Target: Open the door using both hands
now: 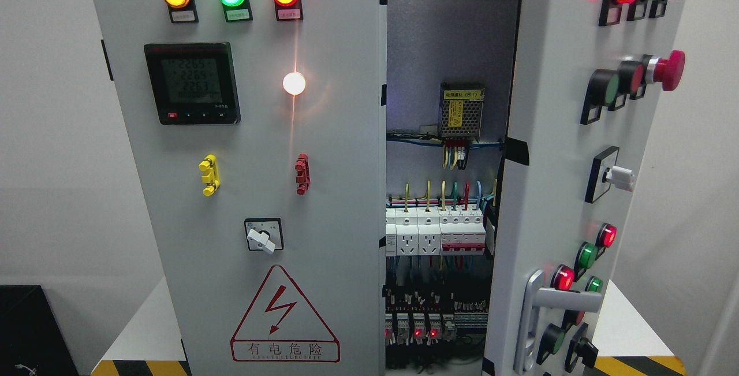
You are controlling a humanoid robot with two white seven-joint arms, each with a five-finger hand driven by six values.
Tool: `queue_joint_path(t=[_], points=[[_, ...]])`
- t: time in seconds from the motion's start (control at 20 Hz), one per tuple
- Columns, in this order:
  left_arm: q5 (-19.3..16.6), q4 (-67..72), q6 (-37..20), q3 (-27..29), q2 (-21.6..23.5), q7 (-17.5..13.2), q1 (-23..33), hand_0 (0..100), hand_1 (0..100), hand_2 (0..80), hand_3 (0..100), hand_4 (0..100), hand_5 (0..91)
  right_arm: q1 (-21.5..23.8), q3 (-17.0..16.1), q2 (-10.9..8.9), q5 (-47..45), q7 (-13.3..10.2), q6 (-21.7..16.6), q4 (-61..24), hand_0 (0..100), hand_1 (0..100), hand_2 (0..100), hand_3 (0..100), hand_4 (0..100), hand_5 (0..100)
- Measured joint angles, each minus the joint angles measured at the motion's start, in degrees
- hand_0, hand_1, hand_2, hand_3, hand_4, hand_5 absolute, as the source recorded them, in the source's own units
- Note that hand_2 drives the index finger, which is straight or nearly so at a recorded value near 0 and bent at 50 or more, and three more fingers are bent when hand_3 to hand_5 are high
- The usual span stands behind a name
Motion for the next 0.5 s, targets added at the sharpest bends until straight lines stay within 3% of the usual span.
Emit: queue_joint_path(t=[0.3,0.5], points=[[0.3,-15.1,0.2,-3.0,5.9,-0.1,1.4,0,0,0.0,0,0,0.0,0.0,0.0,0.00,0.0,0.0,0.0,0.0,19,0,0,0,0,0],[2.4,-24.3,0.2,-4.5,10.2,0.0,1.7,0,0,0.0,0,0,0.0,0.0,0.0,0.00,0.0,0.0,0.0,0.0,19,0,0,0,0,0]])
